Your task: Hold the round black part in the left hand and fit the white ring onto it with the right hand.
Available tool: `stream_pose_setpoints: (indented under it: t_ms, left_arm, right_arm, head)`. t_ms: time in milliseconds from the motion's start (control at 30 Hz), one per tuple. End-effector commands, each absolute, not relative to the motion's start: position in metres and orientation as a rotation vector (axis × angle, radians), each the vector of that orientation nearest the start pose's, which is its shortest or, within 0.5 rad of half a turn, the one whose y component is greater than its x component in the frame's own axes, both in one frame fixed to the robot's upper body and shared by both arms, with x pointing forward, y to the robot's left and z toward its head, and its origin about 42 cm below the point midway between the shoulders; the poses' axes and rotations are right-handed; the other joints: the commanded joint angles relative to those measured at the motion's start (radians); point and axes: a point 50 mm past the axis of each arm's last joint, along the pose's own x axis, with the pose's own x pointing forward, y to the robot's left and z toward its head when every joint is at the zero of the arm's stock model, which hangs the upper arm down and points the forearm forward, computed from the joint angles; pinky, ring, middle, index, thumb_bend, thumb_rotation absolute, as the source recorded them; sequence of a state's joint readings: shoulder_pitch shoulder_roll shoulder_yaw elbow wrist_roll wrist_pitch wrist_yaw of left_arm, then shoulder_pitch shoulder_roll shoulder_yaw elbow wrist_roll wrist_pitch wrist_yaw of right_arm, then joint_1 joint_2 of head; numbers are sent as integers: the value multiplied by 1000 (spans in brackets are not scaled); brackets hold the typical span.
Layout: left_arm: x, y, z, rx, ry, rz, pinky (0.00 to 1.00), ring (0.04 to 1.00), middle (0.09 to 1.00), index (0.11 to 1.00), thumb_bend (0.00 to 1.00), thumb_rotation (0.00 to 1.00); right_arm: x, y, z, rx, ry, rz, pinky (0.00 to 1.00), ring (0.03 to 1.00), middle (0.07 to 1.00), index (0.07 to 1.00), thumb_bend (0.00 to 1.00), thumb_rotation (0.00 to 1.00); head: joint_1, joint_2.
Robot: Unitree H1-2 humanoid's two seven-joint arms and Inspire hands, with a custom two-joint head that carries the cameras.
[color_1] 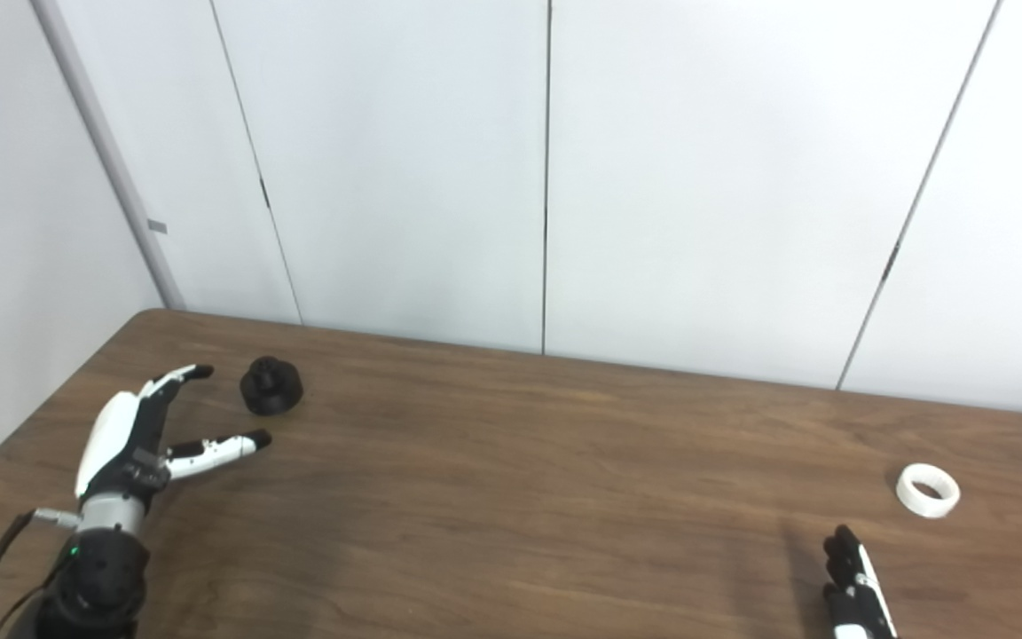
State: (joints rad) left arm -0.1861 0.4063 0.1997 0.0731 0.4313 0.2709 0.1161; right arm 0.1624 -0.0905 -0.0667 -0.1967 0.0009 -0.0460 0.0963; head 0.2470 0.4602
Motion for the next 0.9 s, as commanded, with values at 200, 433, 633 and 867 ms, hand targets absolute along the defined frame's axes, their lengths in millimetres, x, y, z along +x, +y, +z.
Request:
stream_pose_setpoints:
  t_ms: [200,433,633,867]
  left_arm:
    - [376,422,203,883,44,477,1000,992,930,842,1000,367]
    - [402,426,206,955,89,444,1000,999,943,841,1000,405]
    - [421,426,207,975,97,420,1000,1000,949,824,1000,369]
    - [435,429,203,1036,118,409,1000,1000,946,809,1000,370]
  right_arm:
    - [216,-260,106,-121,-55,-1,998,984,966,972,512,942]
    - [215,-259,106,-122,-54,2,998,986,967,974,513,945]
    - [214,-259,107,-130,-60,-4,991,980,958,969,514,946]
    - [213,-258,107,-117,-52,-8,1000,992,965,975,485,938]
  head:
    - [-2,0]
    - [-5,0]
    - [-10,0]
    - [-14,0]
